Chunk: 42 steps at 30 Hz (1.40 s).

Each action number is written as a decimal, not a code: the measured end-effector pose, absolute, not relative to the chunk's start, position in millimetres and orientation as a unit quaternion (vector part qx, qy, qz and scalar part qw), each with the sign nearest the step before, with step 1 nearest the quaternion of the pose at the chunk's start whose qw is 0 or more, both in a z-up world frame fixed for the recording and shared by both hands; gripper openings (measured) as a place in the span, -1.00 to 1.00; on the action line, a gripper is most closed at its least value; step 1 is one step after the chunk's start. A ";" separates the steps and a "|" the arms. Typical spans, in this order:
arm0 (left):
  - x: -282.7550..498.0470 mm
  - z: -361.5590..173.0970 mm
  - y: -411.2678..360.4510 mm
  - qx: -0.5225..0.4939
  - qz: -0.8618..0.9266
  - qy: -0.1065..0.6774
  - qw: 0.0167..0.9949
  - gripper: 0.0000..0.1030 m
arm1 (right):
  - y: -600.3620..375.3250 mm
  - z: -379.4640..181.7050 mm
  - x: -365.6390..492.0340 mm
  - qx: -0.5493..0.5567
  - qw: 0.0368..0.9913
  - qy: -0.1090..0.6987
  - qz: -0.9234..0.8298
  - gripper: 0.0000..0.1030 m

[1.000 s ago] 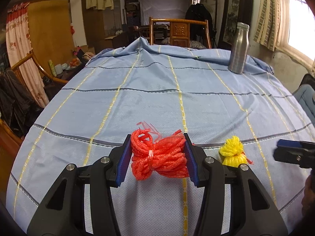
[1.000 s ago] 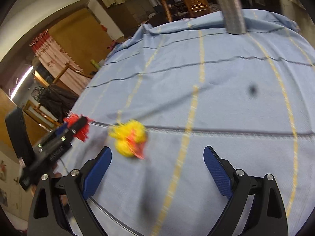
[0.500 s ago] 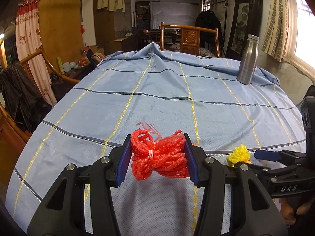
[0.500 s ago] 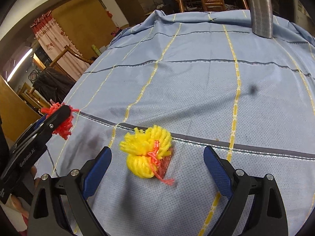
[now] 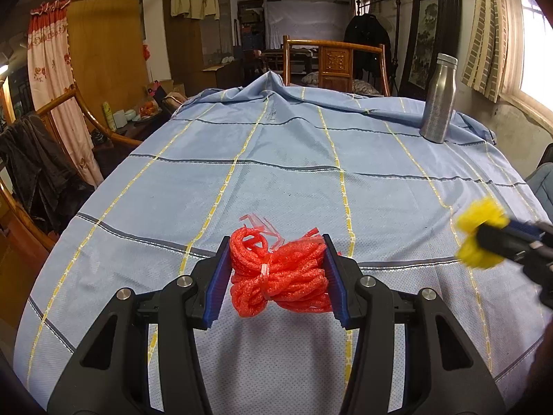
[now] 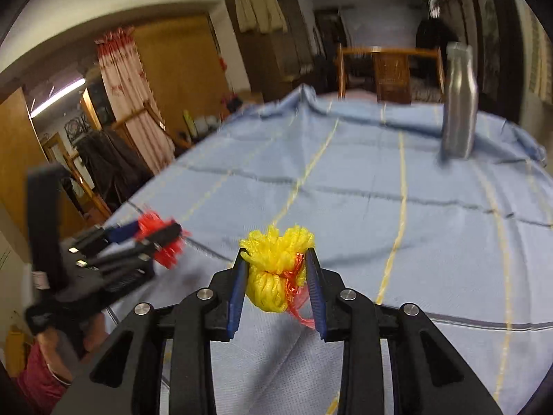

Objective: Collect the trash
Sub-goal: 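Grasp the yellow yarn balls with the right gripper while the left holds the red yarn, then carry both yarn bundles to the red wastebasket and open both grippers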

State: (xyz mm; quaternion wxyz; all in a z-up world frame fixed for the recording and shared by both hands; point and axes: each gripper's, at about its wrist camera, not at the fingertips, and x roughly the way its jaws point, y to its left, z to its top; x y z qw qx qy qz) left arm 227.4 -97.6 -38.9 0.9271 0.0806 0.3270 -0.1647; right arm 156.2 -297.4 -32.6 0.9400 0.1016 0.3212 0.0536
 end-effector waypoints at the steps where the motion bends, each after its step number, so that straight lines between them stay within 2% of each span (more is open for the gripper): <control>1: 227.2 -38.7 -97.6 0.082 -0.163 0.326 0.928 -0.03 | -297.2 -33.3 153.4 0.102 0.940 0.322 0.053 -0.35; 7: 206.0 -37.5 -94.8 0.088 -0.163 0.317 0.930 -0.03 | -294.7 -37.5 144.1 0.118 0.931 0.338 0.069 -0.34; 17: 146.9 -18.0 -77.1 0.096 -0.145 0.298 0.939 -0.03 | -276.7 -21.2 101.8 0.124 0.940 0.301 0.098 -0.33; 42: 14.2 46.8 -34.1 0.083 -0.121 0.190 0.971 -0.03 | -230.4 38.3 -19.3 0.087 0.964 0.203 0.147 -0.32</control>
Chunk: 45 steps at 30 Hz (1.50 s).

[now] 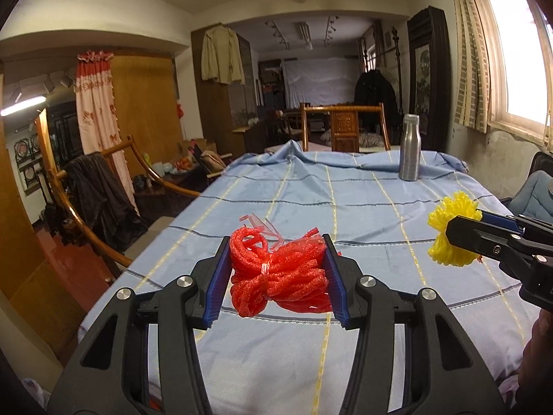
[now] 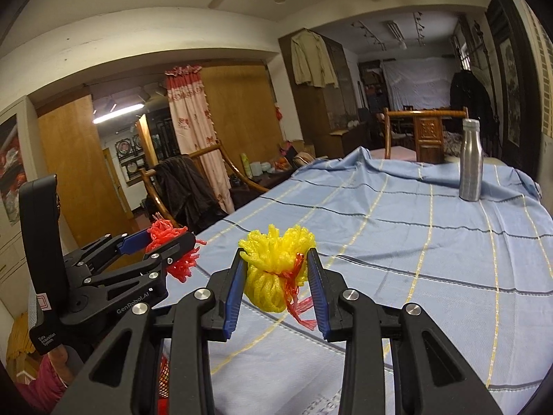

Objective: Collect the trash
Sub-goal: 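Carry both yarn bundles to the red wastebasket and open both grippers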

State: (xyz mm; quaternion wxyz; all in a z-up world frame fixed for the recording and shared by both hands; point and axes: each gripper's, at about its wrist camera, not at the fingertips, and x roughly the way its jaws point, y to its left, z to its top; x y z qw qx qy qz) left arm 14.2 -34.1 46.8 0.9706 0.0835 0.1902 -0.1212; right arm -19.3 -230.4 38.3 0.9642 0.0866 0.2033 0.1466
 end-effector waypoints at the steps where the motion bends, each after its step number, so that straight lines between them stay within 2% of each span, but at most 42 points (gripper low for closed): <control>1: 8.2 48.5 -32.1 0.084 -0.119 0.186 0.972 -0.03 | -227.3 40.0 -24.2 0.085 0.965 0.200 0.150 -0.32; 31: -84.1 72.7 37.1 0.063 -0.072 0.114 0.989 -0.03 | -155.5 76.6 -99.3 0.038 0.966 0.148 0.209 -0.31; 38: -85.6 61.1 89.4 0.040 -0.037 0.131 0.990 -0.03 | -117.3 77.5 -93.4 0.019 0.958 0.160 0.237 -0.31; 45: -66.9 29.0 164.5 -0.001 0.006 0.193 0.981 -0.03 | -55.5 63.1 -59.9 -0.003 0.937 0.205 0.283 -0.31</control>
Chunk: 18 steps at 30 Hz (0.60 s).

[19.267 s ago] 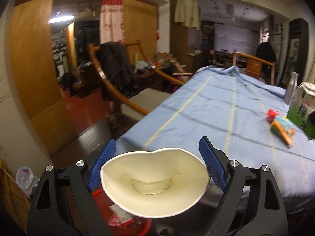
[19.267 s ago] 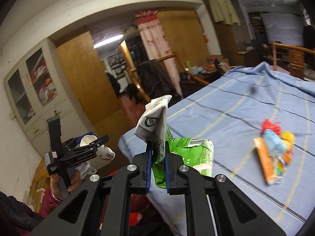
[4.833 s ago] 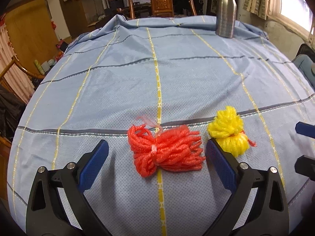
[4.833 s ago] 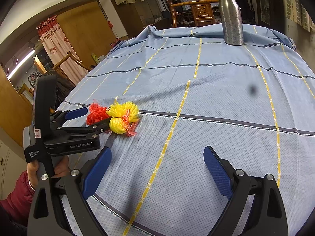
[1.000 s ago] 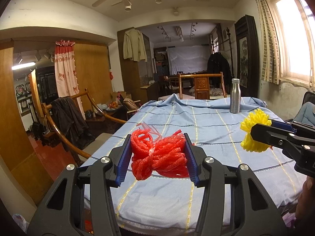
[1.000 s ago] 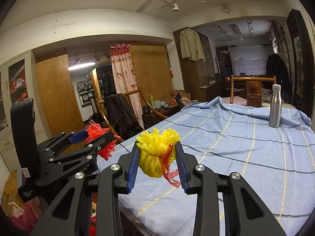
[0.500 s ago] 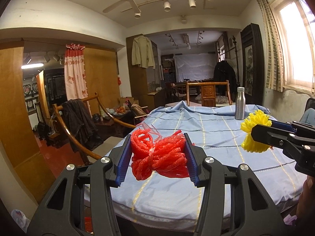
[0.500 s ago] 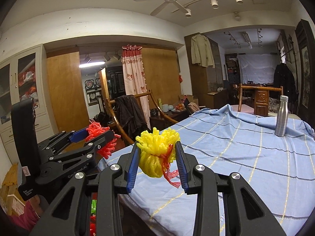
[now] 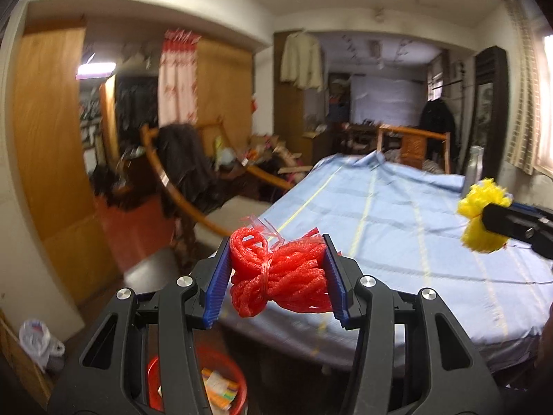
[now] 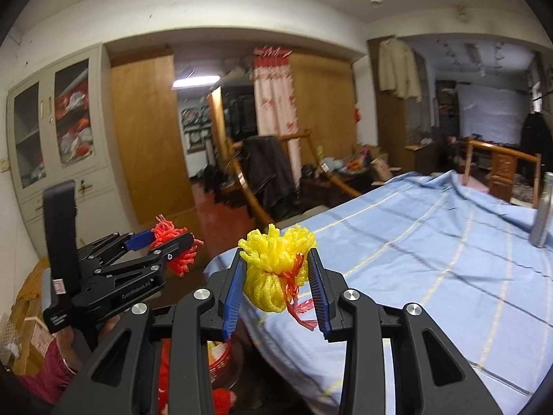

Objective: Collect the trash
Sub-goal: 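Carry both yarn bundles to the red wastebasket and open both grippers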

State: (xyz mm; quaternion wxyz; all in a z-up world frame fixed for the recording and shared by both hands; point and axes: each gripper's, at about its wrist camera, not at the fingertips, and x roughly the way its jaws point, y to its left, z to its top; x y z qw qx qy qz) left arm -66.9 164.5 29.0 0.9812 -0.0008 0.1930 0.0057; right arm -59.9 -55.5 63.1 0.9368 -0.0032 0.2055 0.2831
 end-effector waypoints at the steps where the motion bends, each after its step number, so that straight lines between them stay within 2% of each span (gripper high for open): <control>1: -62.4 18.4 180.5 -0.007 0.017 0.211 0.977 -0.03 | -47.6 60.2 -56.4 -0.006 0.934 0.212 0.289 -0.31; 8: -43.7 -47.5 267.1 -0.031 0.092 0.302 0.948 -0.03 | 17.7 33.1 -25.5 -0.033 0.903 0.272 0.331 -0.31; 14: -29.8 -118.4 318.2 -0.071 0.087 0.404 0.908 -0.03 | 64.1 7.7 -0.6 -0.046 0.875 0.318 0.362 -0.31; 16: -24.0 -143.9 320.3 -0.071 0.076 0.444 0.890 0.07 | 81.9 -1.8 7.9 -0.052 0.864 0.335 0.371 -0.31; 18: -22.8 -159.1 323.6 -0.076 0.077 0.464 0.879 0.43 | 93.8 -9.9 13.8 -0.056 0.856 0.349 0.378 -0.31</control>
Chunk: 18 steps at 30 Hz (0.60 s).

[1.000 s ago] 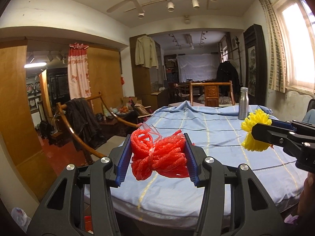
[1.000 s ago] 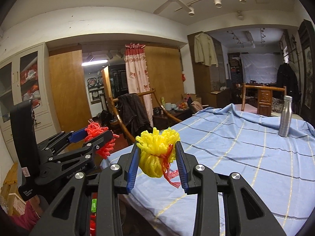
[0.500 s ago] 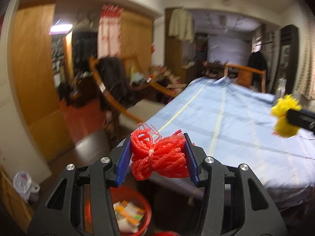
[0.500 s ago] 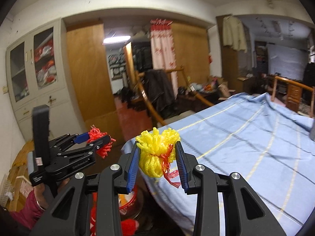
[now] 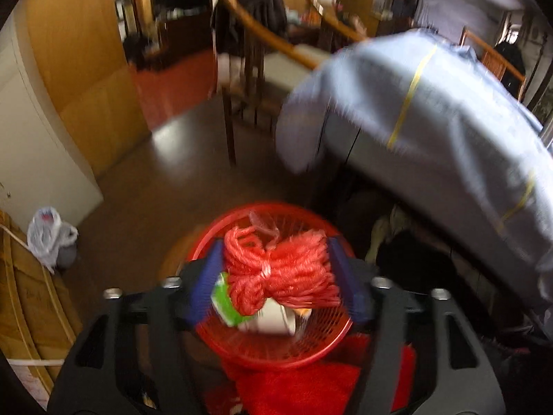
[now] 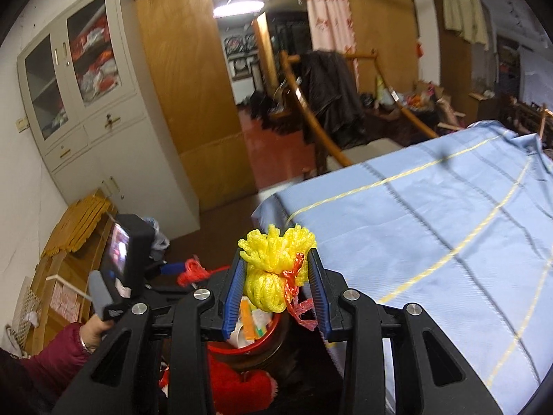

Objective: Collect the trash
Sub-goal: 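Carry both yarn bundles to the red wastebasket and open both grippers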

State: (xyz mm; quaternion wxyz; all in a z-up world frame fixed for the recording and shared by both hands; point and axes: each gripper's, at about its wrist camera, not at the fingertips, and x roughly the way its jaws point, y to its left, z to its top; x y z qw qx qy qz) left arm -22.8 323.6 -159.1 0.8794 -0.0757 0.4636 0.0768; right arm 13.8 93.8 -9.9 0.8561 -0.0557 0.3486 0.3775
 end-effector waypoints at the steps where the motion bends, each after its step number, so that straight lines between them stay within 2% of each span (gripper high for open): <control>1: -23.9 -165.1 327.1 -0.078 0.083 0.467 0.877 0.51 | 97.3 -13.0 16.3 -0.057 0.853 0.353 0.379 -0.31; 3: -29.2 -167.0 334.5 -0.077 0.107 0.459 0.878 0.66 | 105.9 -20.8 21.5 -0.059 0.847 0.364 0.384 -0.31; 7: -40.8 -153.5 355.0 -0.071 0.165 0.431 0.884 0.82 | 119.0 -31.6 30.7 -0.061 0.838 0.376 0.389 -0.31; 18: -54.7 -128.7 406.4 -0.084 0.260 0.399 0.875 0.87 | 173.1 -49.6 34.7 -0.089 0.801 0.401 0.436 -0.31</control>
